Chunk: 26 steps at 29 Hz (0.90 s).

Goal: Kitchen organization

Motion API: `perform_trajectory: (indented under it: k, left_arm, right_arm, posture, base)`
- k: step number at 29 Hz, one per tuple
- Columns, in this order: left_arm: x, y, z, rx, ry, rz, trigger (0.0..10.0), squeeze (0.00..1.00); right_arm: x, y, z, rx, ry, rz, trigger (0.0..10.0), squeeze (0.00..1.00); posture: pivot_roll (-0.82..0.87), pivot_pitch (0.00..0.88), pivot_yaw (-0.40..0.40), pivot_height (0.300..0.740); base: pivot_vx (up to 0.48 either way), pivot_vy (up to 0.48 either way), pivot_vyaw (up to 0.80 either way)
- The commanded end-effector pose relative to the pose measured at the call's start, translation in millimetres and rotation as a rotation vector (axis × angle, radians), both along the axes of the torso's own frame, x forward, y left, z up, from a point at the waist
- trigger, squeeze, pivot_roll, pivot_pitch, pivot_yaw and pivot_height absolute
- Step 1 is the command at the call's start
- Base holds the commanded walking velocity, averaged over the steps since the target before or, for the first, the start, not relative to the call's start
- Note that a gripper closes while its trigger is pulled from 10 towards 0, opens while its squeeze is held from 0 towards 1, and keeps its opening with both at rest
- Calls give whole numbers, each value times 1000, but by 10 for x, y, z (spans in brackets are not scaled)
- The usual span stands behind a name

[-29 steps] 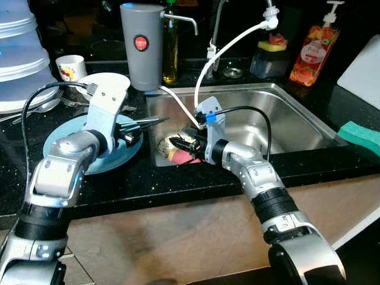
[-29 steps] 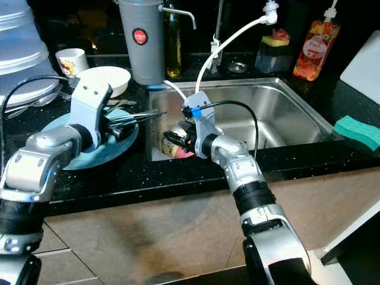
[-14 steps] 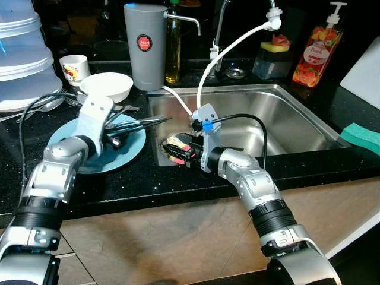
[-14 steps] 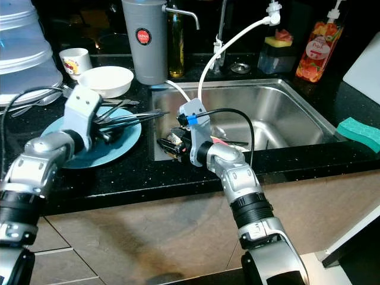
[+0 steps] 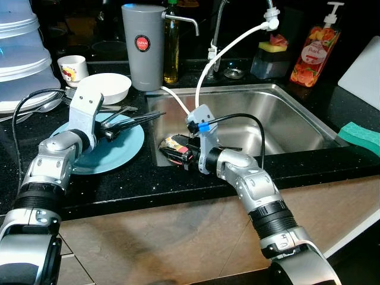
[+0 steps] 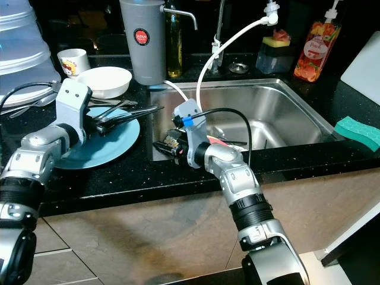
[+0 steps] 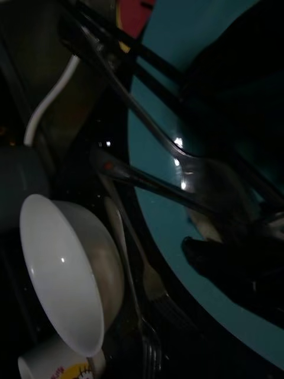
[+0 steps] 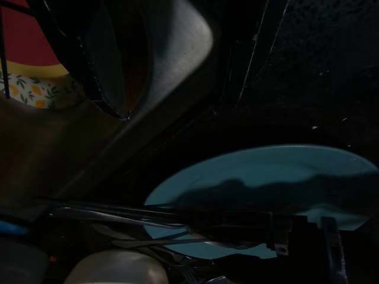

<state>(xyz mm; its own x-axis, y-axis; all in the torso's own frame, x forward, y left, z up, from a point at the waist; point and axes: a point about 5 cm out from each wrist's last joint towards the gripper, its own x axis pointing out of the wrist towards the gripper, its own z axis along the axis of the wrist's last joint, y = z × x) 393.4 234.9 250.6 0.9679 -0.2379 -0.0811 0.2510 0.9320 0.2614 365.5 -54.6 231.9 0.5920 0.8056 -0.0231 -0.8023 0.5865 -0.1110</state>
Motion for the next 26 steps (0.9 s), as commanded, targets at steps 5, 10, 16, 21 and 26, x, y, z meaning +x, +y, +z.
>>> perform_trajectory:
  k: [5, 10, 16, 21, 26]
  left_arm:
    - [11, 146, -198, -21, 145, 31, 10000, 0]
    - [14, 142, -253, -49, 236, 5, 1294, 0]
    - [0, 134, -279, -58, 313, -41, 0, 0]
    - [7, 175, -258, -50, 306, -9, 0, 0]
    - [38, 213, -122, -42, 223, 35, 0, 0]
  right_arm:
    - [-32, 1, -36, -7, 16, 8, 10000, 0]
    - [-34, -24, -31, -11, 19, 3, 10000, 0]
    - [-33, -28, -28, -19, 21, 5, 10000, 0]
    - [-29, -30, -29, -26, 21, 7, 10000, 0]
    - [-19, -39, -25, -27, 21, 3, 10000, 0]
  posture:
    - [58, 95, -26, 740]
    - [57, 95, -24, 740]
    - [57, 96, -25, 740]
    - [57, 98, -27, 740]
    - [57, 98, -27, 740]
  base:
    - [0, 0, 0]
    - [0, 0, 0]
    - [0, 0, 0]
    - [0, 0, 0]
    - [0, 0, 0]
